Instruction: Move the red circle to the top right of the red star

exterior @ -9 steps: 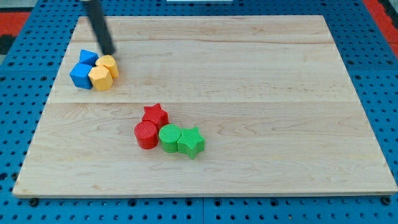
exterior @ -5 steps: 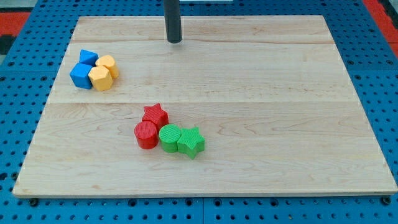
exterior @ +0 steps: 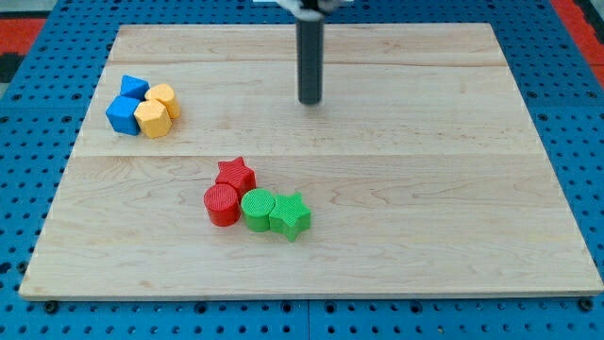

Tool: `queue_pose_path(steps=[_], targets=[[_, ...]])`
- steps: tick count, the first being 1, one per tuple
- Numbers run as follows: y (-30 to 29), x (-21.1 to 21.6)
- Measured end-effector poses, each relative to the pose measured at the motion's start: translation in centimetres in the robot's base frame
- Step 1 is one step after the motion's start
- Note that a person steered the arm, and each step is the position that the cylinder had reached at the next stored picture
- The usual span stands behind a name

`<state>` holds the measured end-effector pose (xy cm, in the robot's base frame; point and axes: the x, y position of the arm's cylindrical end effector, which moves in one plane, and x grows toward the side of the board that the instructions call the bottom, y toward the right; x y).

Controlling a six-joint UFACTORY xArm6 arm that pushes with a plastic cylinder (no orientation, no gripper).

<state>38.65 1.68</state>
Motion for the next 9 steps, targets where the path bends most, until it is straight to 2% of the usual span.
queue_pose_path(steps=[1, 3, 4, 6, 8, 9], targets=[[0.2, 4.5], [-2.6, 10.4], [-8.3, 11.5], [-15.4, 5.9], [-15.3, 14.2], [-20.8, 15.1]])
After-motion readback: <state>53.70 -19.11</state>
